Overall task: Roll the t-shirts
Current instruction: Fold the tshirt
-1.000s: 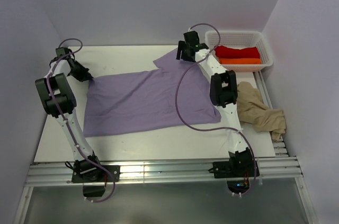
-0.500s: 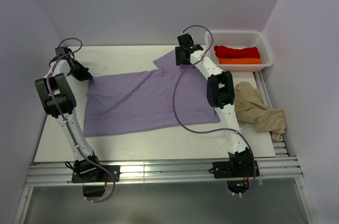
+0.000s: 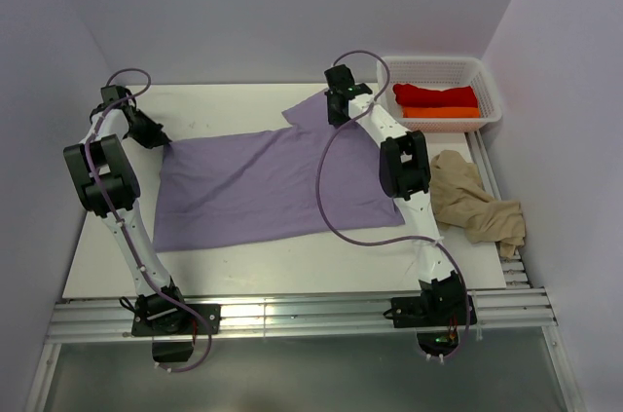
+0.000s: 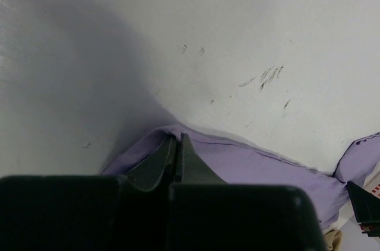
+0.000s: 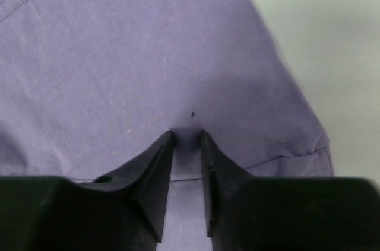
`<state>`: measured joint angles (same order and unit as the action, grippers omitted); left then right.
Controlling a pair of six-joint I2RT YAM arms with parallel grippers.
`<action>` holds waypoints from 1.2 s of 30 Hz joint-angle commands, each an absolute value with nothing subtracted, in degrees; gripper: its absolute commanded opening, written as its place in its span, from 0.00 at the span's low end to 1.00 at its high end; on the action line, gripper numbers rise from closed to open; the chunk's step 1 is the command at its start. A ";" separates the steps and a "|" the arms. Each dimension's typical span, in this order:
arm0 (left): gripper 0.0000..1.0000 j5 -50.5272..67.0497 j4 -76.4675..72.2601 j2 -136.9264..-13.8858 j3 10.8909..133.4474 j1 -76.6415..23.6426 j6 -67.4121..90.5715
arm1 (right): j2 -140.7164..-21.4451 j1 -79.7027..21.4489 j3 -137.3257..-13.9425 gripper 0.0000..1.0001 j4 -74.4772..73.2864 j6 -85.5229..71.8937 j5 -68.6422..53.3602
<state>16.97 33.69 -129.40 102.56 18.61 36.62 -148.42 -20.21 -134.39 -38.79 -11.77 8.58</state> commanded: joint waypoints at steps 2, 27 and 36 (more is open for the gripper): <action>0.00 18.11 33.05 -125.51 103.36 18.72 35.68 | -147.66 -19.60 -134.30 0.22 -38.67 -11.95 6.86; 0.00 18.54 32.52 -122.78 102.13 18.72 35.24 | -136.41 -18.28 -122.34 0.00 -26.72 -11.51 4.66; 0.00 18.02 32.34 -120.41 101.60 20.04 35.24 | -134.74 -18.28 -118.13 0.01 -25.66 -11.87 2.74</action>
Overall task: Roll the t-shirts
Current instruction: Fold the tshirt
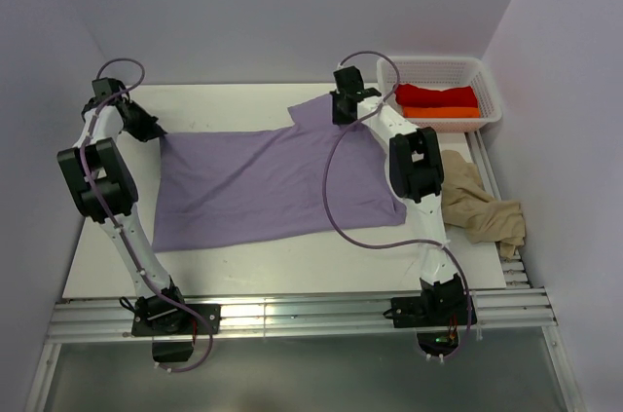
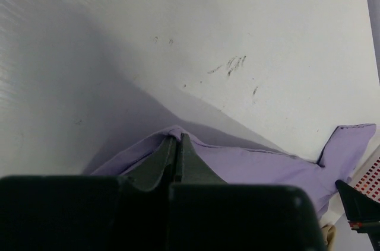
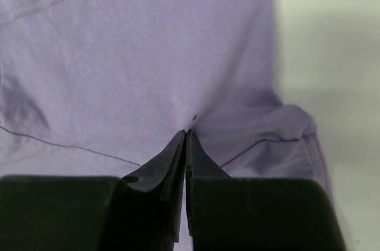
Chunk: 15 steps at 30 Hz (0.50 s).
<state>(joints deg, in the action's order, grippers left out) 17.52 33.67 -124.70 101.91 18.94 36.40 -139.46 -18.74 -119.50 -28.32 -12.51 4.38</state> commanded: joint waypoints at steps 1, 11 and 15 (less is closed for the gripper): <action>0.00 17.84 32.26 -120.24 101.51 20.13 35.16 | -135.43 -18.28 -118.82 0.09 -26.27 -11.60 1.68; 0.01 18.54 32.52 -121.55 101.78 20.13 35.07 | -140.53 -17.58 -126.21 0.49 -28.83 -12.65 3.08; 0.00 18.72 32.61 -121.99 102.04 20.13 35.24 | -144.40 -17.05 -132.34 0.52 -33.56 -13.36 3.08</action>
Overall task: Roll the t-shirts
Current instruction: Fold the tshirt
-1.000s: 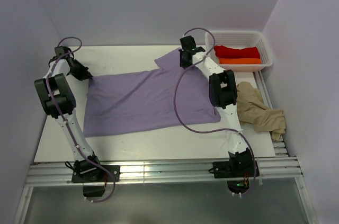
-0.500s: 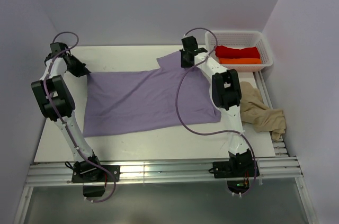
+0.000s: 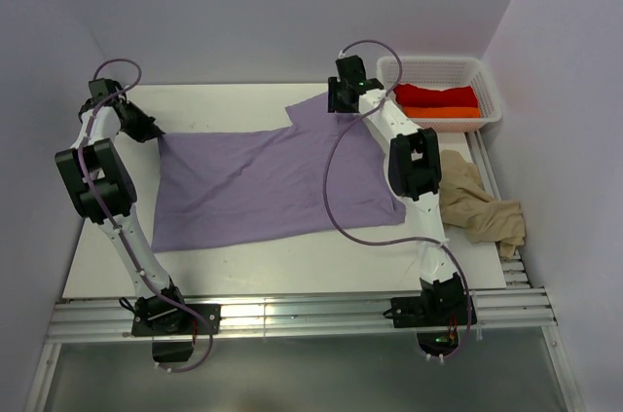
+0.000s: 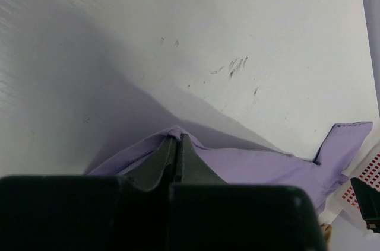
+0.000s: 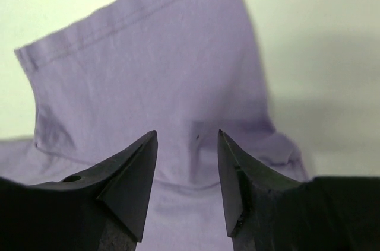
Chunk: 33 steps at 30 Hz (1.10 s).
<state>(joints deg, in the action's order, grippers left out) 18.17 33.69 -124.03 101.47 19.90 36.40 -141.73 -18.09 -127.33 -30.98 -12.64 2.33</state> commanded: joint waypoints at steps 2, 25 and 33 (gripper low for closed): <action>0.00 18.81 32.52 -121.99 102.04 20.13 35.16 | -145.37 -16.79 -132.98 0.53 -34.01 -13.97 2.55; 0.00 19.77 32.78 -122.52 102.48 20.21 34.98 | -148.09 -16.00 -135.53 0.27 -32.08 -18.54 -4.04; 0.01 20.21 32.87 -122.87 102.74 20.13 34.72 | -143.01 -14.85 -127.53 0.03 -24.53 -19.42 -7.47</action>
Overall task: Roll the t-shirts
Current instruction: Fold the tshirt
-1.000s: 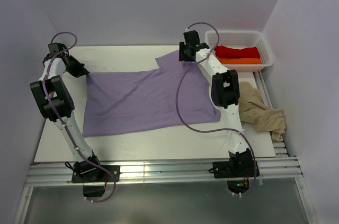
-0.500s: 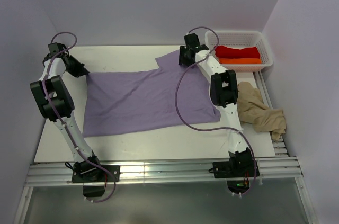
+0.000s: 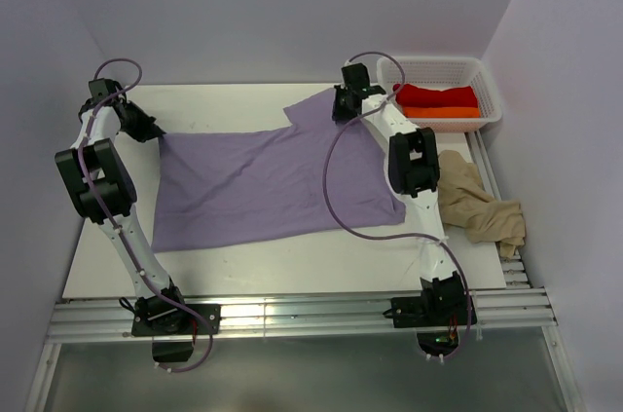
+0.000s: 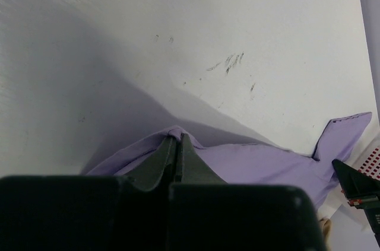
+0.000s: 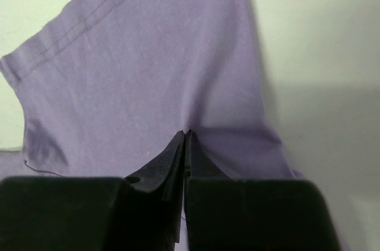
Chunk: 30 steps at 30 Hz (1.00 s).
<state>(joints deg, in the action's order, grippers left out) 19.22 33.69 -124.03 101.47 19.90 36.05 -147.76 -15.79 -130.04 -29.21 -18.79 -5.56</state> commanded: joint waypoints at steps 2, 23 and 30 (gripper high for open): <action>0.00 20.22 32.96 -122.87 102.57 20.21 34.72 | -142.12 -14.42 -126.22 0.00 -22.78 -20.04 -7.03; 0.00 24.52 30.24 -121.99 101.34 22.76 35.51 | -132.98 -13.10 -116.28 0.00 -15.83 -19.07 -2.28; 0.00 24.70 29.88 -121.03 100.55 22.50 35.24 | -131.49 -13.10 -115.05 0.00 -15.38 -19.42 -3.69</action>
